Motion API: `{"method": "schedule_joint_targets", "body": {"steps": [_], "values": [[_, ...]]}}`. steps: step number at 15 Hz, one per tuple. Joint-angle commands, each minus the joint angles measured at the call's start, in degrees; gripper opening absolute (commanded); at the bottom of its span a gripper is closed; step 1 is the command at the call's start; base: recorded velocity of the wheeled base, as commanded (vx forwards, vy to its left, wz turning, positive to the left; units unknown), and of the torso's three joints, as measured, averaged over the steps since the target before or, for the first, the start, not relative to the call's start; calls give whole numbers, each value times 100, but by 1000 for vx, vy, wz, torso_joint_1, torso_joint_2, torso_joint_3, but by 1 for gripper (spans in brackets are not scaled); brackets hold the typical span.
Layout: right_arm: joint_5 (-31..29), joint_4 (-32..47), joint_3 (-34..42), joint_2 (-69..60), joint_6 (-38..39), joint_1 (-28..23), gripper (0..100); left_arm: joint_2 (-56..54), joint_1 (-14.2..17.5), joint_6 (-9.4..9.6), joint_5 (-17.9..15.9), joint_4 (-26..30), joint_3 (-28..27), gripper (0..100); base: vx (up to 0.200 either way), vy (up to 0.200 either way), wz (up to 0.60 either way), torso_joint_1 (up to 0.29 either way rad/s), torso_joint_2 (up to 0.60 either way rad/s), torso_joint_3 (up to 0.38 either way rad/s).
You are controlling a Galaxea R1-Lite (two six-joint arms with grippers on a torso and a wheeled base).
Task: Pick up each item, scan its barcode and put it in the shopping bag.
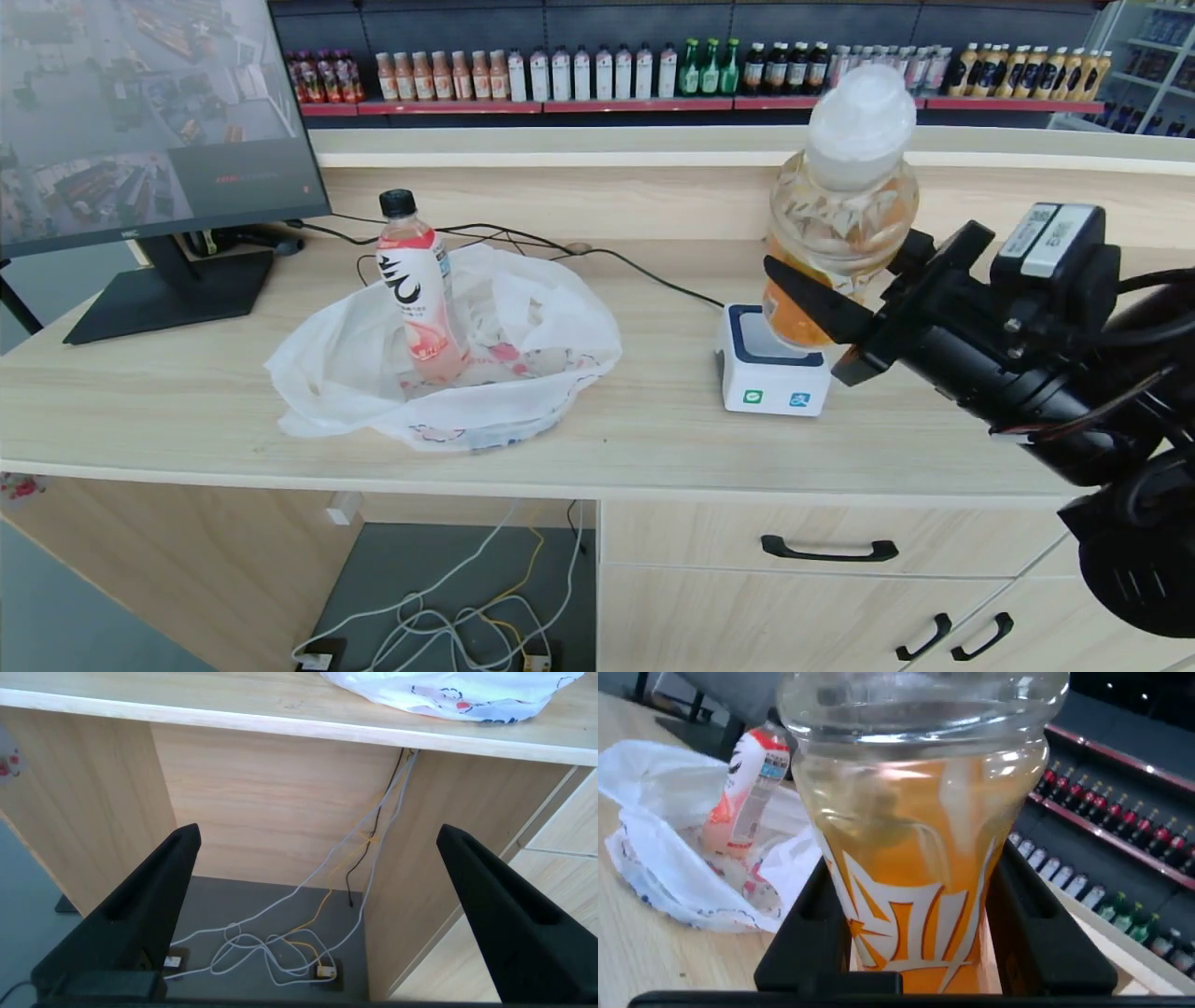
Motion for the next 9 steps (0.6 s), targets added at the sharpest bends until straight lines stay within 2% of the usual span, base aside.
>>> {"method": "schedule_joint_targets", "body": {"steps": [1,2,4,6,9], "values": [[-1348,-6,-25,-447,799,1035,0,-2,0,-2,-5,0,0,100,0,0,0,0,0,0],[-1700,-6,-78,-456,1177,1123,0,-2,0,-2,4,0,0,100,0,0,0,0,0,0],[-1744,144,45,-456,1810,1062,0,-2,0,-2,4,0,0,100,0,0,0,0,0,0],[-2034,434,309,-456,2320,851,0,-2,0,-2,4,0,0,100,0,0,0,0,0,0],[-2816,407,581,-368,2970,833,0,-2,0,-2,4,0,0,100,0,0,0,0,0,0]]}}
